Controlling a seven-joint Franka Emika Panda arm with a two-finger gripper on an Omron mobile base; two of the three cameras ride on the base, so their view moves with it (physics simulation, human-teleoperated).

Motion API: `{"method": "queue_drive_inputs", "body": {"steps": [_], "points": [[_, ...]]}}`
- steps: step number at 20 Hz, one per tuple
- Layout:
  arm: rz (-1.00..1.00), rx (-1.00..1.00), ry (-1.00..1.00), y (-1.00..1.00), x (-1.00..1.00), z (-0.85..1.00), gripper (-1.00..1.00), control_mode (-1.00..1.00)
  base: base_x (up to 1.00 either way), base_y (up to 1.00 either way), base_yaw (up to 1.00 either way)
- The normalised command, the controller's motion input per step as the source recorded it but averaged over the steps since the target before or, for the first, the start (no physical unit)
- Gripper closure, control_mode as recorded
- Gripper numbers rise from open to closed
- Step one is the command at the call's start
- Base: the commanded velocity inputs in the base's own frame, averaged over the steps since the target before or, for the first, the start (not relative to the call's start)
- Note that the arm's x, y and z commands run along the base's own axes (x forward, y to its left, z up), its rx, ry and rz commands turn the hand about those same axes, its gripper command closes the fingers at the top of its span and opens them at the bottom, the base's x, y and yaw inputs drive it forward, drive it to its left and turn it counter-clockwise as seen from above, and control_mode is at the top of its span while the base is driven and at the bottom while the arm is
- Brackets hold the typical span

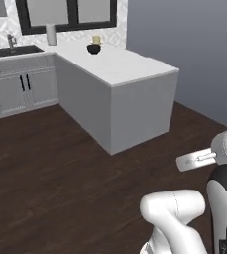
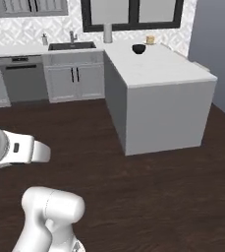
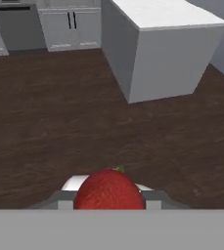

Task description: Take the strawberry from the fridge and place it on top of the pancake, located on the dining counter.

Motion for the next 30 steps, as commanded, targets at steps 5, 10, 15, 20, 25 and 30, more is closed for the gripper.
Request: {"method": "queue_drive_inputs", "body": {"steps": [5, 10, 15, 20, 25, 30], "points": [[0.00, 0.00, 0.00, 0.00, 0.00, 0.00, 1.00, 1.00, 0.81, -0.76, -0.52], [0.00, 0.00, 0.00, 0.00, 0.00, 0.00, 1.00, 1.00, 0.93, -0.35, -0.52], [0.00, 0.00, 0.00, 0.00, 0.00, 0.00, 1.00, 1.00, 1.00, 0.66, -0.54], [0.00, 0.00, 0.00, 0.00, 0.00, 0.00, 1.00, 1.00, 1.00, 0.75, -0.46], [0.00, 0.00, 0.00, 0.00, 0.00, 0.00, 1.00, 1.00, 1.00, 0.44, -0.38], [0.00, 0.00, 0.00, 0.00, 0.00, 0.00, 1.00, 1.00, 1.00, 0.25, -0.26]]}}
